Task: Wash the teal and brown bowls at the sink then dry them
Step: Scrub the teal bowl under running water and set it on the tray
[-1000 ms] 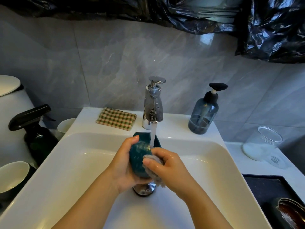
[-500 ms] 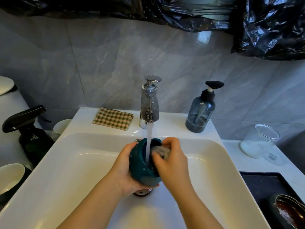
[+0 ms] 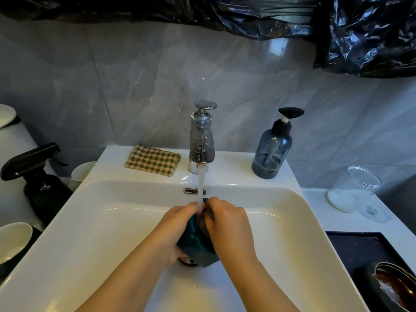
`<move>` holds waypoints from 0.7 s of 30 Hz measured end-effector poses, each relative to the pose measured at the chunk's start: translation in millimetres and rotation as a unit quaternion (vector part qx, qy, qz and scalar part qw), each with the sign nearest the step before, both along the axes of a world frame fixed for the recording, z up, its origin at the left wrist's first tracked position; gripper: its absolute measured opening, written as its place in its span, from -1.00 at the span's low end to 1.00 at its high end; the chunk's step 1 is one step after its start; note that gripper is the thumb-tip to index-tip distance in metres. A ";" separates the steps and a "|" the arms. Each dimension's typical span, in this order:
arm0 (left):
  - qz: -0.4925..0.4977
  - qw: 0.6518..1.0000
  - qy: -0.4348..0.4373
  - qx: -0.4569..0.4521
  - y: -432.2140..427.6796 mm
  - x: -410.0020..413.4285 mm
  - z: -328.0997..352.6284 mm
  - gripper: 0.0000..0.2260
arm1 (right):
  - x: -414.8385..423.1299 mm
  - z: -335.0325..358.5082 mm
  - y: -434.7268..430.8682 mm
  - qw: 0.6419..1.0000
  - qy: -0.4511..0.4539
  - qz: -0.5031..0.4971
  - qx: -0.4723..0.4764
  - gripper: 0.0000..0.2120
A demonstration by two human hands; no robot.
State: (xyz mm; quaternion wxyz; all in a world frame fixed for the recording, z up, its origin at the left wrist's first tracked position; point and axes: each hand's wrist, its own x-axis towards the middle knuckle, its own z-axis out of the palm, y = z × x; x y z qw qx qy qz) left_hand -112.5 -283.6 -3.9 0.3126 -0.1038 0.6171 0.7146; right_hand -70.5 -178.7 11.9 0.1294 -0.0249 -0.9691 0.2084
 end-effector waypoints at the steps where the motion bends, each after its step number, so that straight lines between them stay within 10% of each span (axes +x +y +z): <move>1: 0.002 1.000 0.014 -0.005 0.6 -0.7 -1.2 -0.73 | -0.8 -1.7 -0.5 1.000 0.017 -0.016 -0.009 -0.83; 10: 0.053 0.997 0.047 -0.042 -5.7 -8.3 -1.1 -0.58 | 1.5 7.9 4.7 0.959 -0.186 0.107 -0.187 -0.89; 14: 0.029 0.997 0.047 -0.055 -2.4 -2.9 1.8 -0.79 | -0.2 3.7 6.8 0.993 -0.109 0.037 -0.008 -0.83; 21: 0.001 0.997 0.044 -0.063 0.1 -1.7 2.3 -0.75 | -2.1 -1.5 -4.4 0.983 -0.041 -0.042 -0.172 -0.80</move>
